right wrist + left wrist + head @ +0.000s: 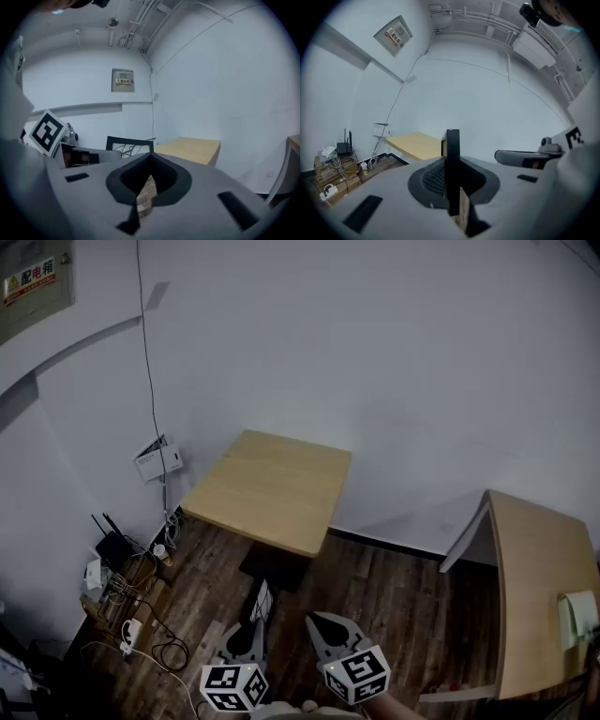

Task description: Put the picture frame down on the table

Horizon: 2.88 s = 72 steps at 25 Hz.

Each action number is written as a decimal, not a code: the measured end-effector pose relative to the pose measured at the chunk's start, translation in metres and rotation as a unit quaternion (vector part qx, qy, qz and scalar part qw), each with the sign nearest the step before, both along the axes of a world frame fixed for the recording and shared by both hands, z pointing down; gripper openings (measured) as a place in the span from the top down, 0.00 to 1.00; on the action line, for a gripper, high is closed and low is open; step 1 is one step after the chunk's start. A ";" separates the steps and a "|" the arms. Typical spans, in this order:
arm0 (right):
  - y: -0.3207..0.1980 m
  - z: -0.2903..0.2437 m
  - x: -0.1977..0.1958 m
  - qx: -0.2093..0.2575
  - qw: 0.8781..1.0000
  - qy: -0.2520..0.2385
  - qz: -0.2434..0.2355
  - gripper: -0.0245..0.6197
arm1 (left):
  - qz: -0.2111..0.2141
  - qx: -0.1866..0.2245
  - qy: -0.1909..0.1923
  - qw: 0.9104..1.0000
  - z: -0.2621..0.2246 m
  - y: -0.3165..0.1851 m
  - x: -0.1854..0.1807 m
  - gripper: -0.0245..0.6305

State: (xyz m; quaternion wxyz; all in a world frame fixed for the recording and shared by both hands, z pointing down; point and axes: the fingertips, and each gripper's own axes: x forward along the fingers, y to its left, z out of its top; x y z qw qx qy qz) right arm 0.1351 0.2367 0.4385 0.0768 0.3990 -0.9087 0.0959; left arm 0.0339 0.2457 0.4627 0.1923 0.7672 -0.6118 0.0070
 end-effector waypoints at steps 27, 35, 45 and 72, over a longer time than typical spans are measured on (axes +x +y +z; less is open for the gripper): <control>-0.026 0.013 0.000 -0.015 0.999 -0.035 0.023 0.96 | -0.034 -0.004 0.018 0.999 0.010 -0.015 -0.022 0.90; -0.100 0.013 -0.031 -0.014 0.999 -0.030 0.026 0.96 | -0.018 -0.004 0.028 0.999 0.014 -0.091 -0.047 0.90; -0.196 0.001 -0.083 -0.007 1.000 -0.016 0.026 0.96 | -0.005 -0.004 0.031 1.000 0.007 -0.186 -0.098 0.90; -0.340 0.007 -0.141 0.002 0.998 -0.004 0.058 0.96 | 0.027 -0.028 0.031 0.999 0.032 -0.338 -0.161 0.90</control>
